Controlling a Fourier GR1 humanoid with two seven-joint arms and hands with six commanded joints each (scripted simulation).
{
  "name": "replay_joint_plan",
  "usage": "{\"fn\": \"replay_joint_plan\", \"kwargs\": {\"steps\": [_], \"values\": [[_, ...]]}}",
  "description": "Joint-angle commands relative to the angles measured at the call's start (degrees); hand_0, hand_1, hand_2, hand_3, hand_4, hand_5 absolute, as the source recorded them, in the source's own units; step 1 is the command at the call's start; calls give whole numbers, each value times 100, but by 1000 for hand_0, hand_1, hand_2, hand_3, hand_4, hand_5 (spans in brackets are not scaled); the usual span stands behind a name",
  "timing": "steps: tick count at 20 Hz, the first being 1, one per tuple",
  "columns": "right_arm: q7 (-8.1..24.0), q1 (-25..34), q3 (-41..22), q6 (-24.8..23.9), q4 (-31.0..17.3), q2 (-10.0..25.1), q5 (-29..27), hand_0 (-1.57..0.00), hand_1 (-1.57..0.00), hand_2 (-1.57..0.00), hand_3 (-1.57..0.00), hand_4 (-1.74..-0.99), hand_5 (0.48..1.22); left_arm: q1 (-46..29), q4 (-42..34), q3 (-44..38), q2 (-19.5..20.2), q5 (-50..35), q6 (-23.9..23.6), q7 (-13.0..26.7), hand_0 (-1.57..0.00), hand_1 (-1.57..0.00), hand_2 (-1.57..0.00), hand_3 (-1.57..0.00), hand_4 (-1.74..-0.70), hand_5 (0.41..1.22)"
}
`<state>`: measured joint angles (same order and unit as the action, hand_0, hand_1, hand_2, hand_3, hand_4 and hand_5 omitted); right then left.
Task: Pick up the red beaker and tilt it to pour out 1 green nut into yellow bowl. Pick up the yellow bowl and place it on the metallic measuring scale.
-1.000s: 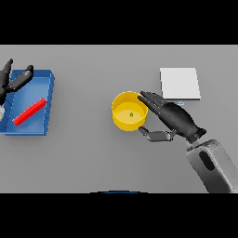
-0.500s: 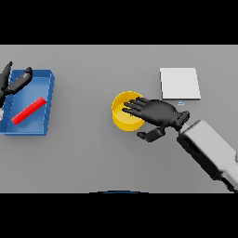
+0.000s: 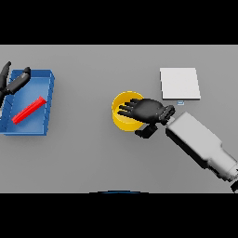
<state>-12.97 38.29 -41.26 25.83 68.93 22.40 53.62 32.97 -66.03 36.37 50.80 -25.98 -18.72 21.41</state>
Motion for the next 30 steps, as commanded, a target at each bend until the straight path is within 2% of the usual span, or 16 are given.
{"fn": "replay_joint_plan", "kwargs": {"steps": [1,5,7,8,9,10,12,13,15,17,19,24,26,30], "values": [[-8,30,-33,26,-111,-53,6,1,1,1,1,-1275,735,27,18,-8,-4,8,-11,6,1,1,1,1,-717,684],[38,162,30,243,-196,-170,-128,1,1,1,1,-1305,763,-5,-39,-58,35,-72,56,-81,1,1,1,1,-719,686],[188,149,79,330,-279,-219,-163,-3,-16,-19,-43,-1336,810,-18,-86,-40,61,-30,-5,-68,1,1,1,1,-713,686],[165,152,82,309,-346,-231,-151,-110,-97,-86,-96,-1360,842,-5,-22,-42,26,-23,8,-110,1,1,1,1,-712,689],[223,133,47,311,-357,-283,-117,-287,-236,-176,-173,-1387,873,-6,-9,-56,58,-19,19,-131,1,1,1,1,-714,691],[122,130,15,289,-314,-218,-89,-544,-473,-310,-262,-1420,943,10,18,-67,55,-32,48,-133,1,1,1,1,-716,692],[167,134,-12,284,-298,-243,-69,-914,-869,-695,-456,-1512,1043,-33,3,-79,62,-56,53,-164,1,1,1,1,-719,692],[143,116,-19,287,-281,-220,-94,-1045,-1009,-870,-574,-1552,1079,-57,-23,-83,95,-66,64,-156,1,1,1,1,-719,693],[-15,124,-10,274,-240,-168,-145,-1235,-1211,-1122,-834,-1614,1130,-30,-77,-118,137,-110,98,-145,1,1,1,1,-724,696],[42,99,-68,208,-164,-134,-126,-1356,-1341,-1192,-1041,-1660,1163,-41,-71,-88,124,-74,73,-147,1,1,1,1,-725,698],[-58,110,-74,93,-193,-101,-132,-1433,-1424,-1240,-1183,-1689,1184,-68,-99,-52,112,-48,50,-143,1,1,1,1,-722,695],[-4,126,77,81,-161,-92,-251,-1526,-1523,-1319,-1311,-1724,1209,-65,-113,-37,130,-47,84,-109,1,1,1,1,-716,694],[-52,92,199,262,70,90,-364,-1542,-1540,-1331,-1340,-1730,1213,-76,-140,-39,148,-62,107,-92,1,1,1,1,-717,696],[238,80,500,517,485,192,-544,-1559,-1558,-1414,-1252,-1737,1218,-65,-123,-25,109,-52,60,-41,1,1,1,1,-724,693]]}}
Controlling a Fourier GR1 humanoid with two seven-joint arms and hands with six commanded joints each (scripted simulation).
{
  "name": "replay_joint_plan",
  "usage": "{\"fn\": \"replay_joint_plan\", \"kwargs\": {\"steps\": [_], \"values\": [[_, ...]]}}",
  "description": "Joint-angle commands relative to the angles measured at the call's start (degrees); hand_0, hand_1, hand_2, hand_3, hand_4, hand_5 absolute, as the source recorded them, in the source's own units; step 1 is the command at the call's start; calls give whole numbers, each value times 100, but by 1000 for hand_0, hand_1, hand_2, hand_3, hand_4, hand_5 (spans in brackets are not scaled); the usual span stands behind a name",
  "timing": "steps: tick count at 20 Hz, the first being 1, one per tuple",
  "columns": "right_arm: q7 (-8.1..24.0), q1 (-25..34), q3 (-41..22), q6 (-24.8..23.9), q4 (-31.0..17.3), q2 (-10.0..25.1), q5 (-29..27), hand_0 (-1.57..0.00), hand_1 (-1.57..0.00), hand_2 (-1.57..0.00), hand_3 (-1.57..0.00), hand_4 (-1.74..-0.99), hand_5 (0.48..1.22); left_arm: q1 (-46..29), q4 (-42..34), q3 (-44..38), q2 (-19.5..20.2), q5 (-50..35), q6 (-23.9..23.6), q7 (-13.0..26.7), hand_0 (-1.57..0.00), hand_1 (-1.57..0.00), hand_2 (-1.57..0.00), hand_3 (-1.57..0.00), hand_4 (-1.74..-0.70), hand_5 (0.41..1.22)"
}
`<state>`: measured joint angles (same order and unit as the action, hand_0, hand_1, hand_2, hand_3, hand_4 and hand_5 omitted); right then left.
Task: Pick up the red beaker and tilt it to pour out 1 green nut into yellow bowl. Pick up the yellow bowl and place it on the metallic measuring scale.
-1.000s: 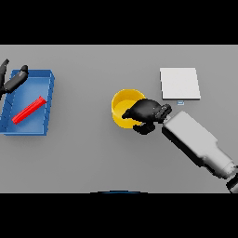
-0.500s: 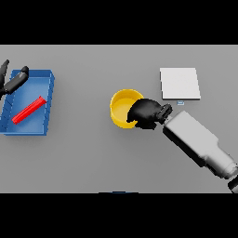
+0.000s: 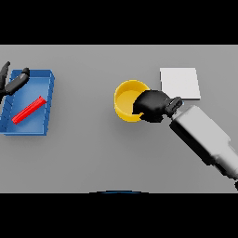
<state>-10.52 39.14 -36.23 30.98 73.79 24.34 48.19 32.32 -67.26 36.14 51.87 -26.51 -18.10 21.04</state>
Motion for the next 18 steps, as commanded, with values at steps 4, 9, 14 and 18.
{"fn": "replay_joint_plan", "kwargs": {"steps": [4,9,14,18], "values": [[232,-4,349,56,376,327,-78,-1566,-1566,-1455,-1180,-1739,1220,-34,-185,38,91,28,-28,65,1,1,1,1,-714,686],[334,-110,538,11,527,495,-55,-1563,-1569,-1526,-1157,-1740,1220,-9,-87,-28,84,-19,39,-26,1,1,1,1,-721,694],[219,45,809,-393,74,659,43,-1568,-1570,-1537,-1153,-1741,1221,26,-79,-28,27,-17,-46,70,1,1,1,1,-730,719],[116,155,1043,-695,-521,752,53,-1570,-1571,-1539,-1145,-1741,1221,-5,-217,-25,109,-36,-93,235,1,1,1,1,-735,727]]}}
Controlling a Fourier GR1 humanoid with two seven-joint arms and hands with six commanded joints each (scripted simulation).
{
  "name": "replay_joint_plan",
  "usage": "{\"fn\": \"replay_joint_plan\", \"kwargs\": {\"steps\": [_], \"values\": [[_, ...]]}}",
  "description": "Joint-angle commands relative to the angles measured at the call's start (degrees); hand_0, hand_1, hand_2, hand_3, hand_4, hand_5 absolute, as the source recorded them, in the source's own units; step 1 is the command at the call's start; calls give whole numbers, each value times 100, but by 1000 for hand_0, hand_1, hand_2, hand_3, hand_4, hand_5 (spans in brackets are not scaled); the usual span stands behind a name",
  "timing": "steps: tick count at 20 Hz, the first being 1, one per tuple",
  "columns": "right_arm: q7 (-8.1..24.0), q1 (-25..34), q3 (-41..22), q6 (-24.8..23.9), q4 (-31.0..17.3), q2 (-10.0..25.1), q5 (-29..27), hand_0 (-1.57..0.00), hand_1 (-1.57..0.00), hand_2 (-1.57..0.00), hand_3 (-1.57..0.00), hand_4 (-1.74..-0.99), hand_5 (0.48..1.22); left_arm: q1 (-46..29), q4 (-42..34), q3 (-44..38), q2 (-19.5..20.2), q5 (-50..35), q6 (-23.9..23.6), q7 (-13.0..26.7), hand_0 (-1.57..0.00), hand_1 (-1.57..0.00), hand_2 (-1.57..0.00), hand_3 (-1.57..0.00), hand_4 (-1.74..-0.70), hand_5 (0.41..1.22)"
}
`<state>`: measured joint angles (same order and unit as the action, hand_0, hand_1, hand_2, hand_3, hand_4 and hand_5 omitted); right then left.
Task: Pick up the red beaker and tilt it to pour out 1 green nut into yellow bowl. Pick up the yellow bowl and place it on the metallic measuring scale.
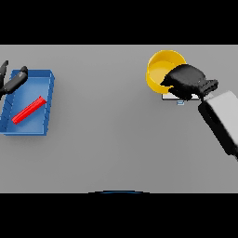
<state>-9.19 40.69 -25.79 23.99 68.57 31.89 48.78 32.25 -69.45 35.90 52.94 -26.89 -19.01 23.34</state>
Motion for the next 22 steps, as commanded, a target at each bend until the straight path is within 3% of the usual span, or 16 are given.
{"fn": "replay_joint_plan", "kwargs": {"steps": [1,7,14,17,19,21,22], "values": [[-127,27,27,-110,-169,23,24,-1570,-1571,-1540,-1143,-1741,1221,29,20,4,10,9,30,25,1,1,1,1,-737,730],[-175,200,209,-623,-1300,-43,140,-1571,-1571,-1500,-1169,-1741,1221,-14,-83,33,82,30,7,109,1,1,1,1,-719,725],[-344,447,381,-962,-2436,-242,98,-1571,-1571,-1418,-1349,-1741,1221,34,-1,71,9,73,-9,177,1,1,1,1,-725,710],[-307,506,450,-848,-2658,-351,32,-1528,-1571,-1382,-1440,-1741,1221,-30,-29,30,53,35,8,79,1,1,1,1,-729,713],[-377,499,469,-854,-2702,-363,20,-1417,-1571,-1363,-1487,-1741,1221,-48,-99,73,48,55,-22,128,1,1,1,1,-727,712],[-431,590,464,-756,-2819,-356,51,-1397,-1571,-1385,-1363,-1741,1221,-37,-63,67,39,31,15,145,1,1,1,1,-727,715],[-462,574,496,-765,-2839,-354,29,-1332,-1459,-1423,-1198,-1741,1221,-12,33,38,22,-4,82,134,1,1,1,1,-729,717]]}}
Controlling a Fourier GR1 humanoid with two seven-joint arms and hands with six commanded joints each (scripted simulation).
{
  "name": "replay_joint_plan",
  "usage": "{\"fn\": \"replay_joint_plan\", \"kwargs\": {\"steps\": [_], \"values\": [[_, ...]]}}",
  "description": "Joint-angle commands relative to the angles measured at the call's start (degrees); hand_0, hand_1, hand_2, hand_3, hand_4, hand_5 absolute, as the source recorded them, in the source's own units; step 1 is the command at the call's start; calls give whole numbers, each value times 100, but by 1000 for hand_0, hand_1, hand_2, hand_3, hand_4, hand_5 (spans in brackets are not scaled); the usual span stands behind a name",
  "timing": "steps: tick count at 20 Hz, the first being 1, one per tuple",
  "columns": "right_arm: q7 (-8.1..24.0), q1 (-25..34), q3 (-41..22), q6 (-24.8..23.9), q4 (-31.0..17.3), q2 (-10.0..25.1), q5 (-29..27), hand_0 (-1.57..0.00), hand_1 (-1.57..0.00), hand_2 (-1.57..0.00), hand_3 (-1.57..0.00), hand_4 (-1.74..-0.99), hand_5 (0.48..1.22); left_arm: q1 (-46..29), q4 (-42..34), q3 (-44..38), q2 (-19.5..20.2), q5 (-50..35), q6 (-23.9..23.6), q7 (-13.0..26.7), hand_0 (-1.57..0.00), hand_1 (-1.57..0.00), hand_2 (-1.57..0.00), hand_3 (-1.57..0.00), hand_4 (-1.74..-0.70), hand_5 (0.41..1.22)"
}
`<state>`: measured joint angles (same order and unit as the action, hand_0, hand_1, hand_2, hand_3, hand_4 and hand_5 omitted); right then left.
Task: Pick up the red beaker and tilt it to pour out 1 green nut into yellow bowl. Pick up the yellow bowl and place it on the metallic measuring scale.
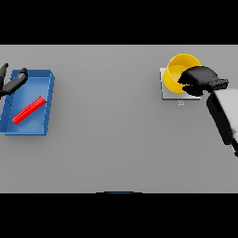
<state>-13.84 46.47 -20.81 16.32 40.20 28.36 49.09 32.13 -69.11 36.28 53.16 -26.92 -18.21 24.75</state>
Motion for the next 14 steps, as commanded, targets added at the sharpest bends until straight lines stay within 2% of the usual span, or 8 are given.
{"fn": "replay_joint_plan", "kwargs": {"steps": [1,3,6,8,10,14], "values": [[-52,7,38,44,-30,7,-31,-1128,-1322,-1330,-1057,-1701,1221,48,53,12,-40,23,0,16,1,1,1,1,-730,720],[15,-31,104,175,24,26,-122,-721,-980,-1042,-833,-1619,1072,112,181,-9,-121,23,22,-54,1,1,1,1,-733,728],[174,1,65,266,-28,-20,-82,-369,-582,-693,-613,-1539,933,98,178,8,-129,26,27,-45,1,1,1,1,-727,717],[63,22,-22,271,-12,56,5,-236,-380,-519,-525,-1501,877,123,236,1,-107,65,58,-113,1,1,1,1,-724,708],[-77,-4,-82,219,-13,59,48,-150,-243,-375,-449,-1469,842,108,216,16,-141,59,37,-96,1,1,1,1,-722,703],[185,-23,-67,316,-79,11,51,-61,-99,-161,-323,-1422,785,88,143,6,-93,38,54,-103,1,1,1,1,-719,696]]}}
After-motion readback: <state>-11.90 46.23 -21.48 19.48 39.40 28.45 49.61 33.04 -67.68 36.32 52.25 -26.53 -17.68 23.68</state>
